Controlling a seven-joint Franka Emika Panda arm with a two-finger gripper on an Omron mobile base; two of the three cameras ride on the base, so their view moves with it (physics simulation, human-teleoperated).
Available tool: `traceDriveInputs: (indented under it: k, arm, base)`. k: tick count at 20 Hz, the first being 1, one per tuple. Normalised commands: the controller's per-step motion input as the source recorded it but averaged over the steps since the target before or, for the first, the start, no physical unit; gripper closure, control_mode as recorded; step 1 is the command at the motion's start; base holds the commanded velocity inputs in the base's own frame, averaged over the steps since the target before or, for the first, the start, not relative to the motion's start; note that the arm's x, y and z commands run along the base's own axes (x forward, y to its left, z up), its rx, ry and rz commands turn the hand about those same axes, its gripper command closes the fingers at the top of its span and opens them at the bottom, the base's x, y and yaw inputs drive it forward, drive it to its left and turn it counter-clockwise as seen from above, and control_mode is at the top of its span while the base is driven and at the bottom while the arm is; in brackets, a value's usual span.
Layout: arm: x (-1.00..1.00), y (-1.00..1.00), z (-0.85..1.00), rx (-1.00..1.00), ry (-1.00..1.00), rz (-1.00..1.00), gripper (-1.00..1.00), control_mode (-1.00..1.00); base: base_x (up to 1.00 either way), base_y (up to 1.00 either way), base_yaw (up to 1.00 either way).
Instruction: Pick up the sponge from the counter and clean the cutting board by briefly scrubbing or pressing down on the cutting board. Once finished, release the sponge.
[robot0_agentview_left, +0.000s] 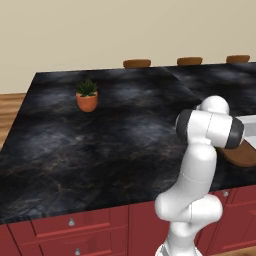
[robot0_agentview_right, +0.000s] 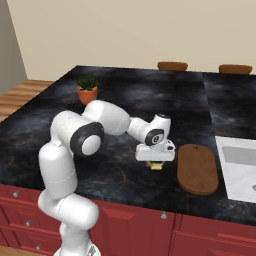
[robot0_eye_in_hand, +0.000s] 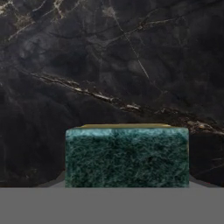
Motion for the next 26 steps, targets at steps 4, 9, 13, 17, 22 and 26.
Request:
traceDriveInputs:
  k: [4, 9, 13, 17, 22, 26]
  arm:
    - [0.0, 0.02, -0.28, 0.0, -0.03, 0.0, 1.0, -1.0]
    - [0.0, 0.09, -0.23, 0.0, -0.05, 0.0, -1.0, -1.0]
    - [0.0, 0.02, 0.0, 0.0, 0.0, 0.0, -1.0, -1.0]
    - [-0.09, 0.09, 0.12, 0.0, 0.0, 0.0, -1.0, -1.0]
    - [0.0, 0.28, 0.72, 0.0, 0.0, -0.01, -1.0, -1.0]
    - [-0.08, 0.23, 0.97, 0.0, 0.0, -0.03, -1.0, -1.0]
  base:
    - [0.0, 0.0, 0.0]
    - [0.0, 0.0, 0.0]
    - [0.0, 0.0, 0.0]
    - [0.0, 0.0, 0.0]
    - [0.0, 0.0, 0.0]
    - [0.0, 0.0, 0.0]
